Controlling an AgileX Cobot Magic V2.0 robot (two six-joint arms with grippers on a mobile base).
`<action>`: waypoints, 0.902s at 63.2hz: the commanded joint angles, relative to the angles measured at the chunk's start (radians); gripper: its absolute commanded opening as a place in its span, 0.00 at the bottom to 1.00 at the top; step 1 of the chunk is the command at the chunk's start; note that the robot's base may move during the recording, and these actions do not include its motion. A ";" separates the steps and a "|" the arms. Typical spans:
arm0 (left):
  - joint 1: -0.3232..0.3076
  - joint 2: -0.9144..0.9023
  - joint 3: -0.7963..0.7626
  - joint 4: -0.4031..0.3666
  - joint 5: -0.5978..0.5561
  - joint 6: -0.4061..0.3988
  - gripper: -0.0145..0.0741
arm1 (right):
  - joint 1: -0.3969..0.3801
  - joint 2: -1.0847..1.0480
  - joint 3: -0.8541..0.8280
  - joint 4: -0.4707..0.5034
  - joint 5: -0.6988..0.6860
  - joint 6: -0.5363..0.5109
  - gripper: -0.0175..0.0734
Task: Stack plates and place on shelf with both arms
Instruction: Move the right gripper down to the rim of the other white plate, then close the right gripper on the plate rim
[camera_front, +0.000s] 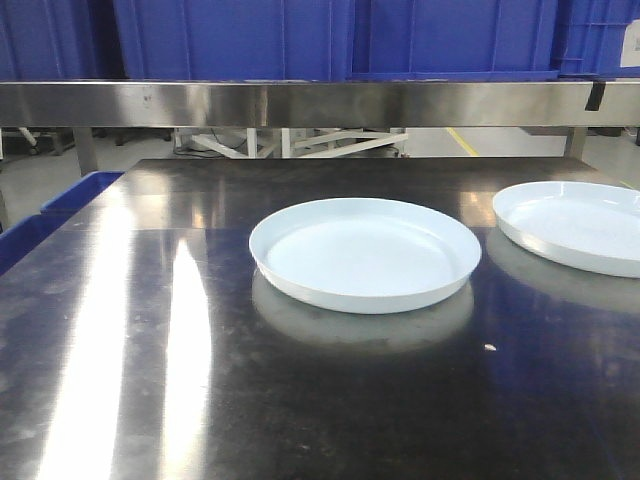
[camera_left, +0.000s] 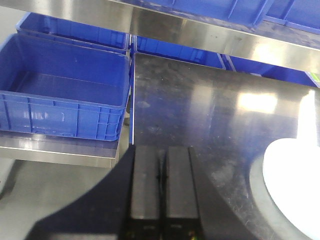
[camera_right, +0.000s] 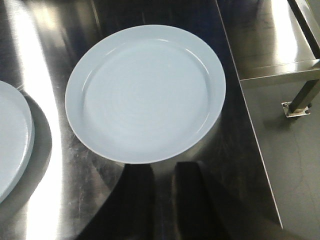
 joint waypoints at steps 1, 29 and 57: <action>-0.005 -0.004 -0.029 -0.006 -0.082 0.001 0.26 | -0.001 0.066 -0.094 0.000 -0.062 -0.008 0.61; -0.005 -0.004 -0.029 -0.006 -0.082 0.001 0.26 | -0.049 0.481 -0.432 -0.001 0.066 -0.008 0.61; -0.005 -0.004 -0.029 -0.006 -0.082 0.001 0.26 | -0.133 0.624 -0.463 -0.016 0.047 -0.008 0.61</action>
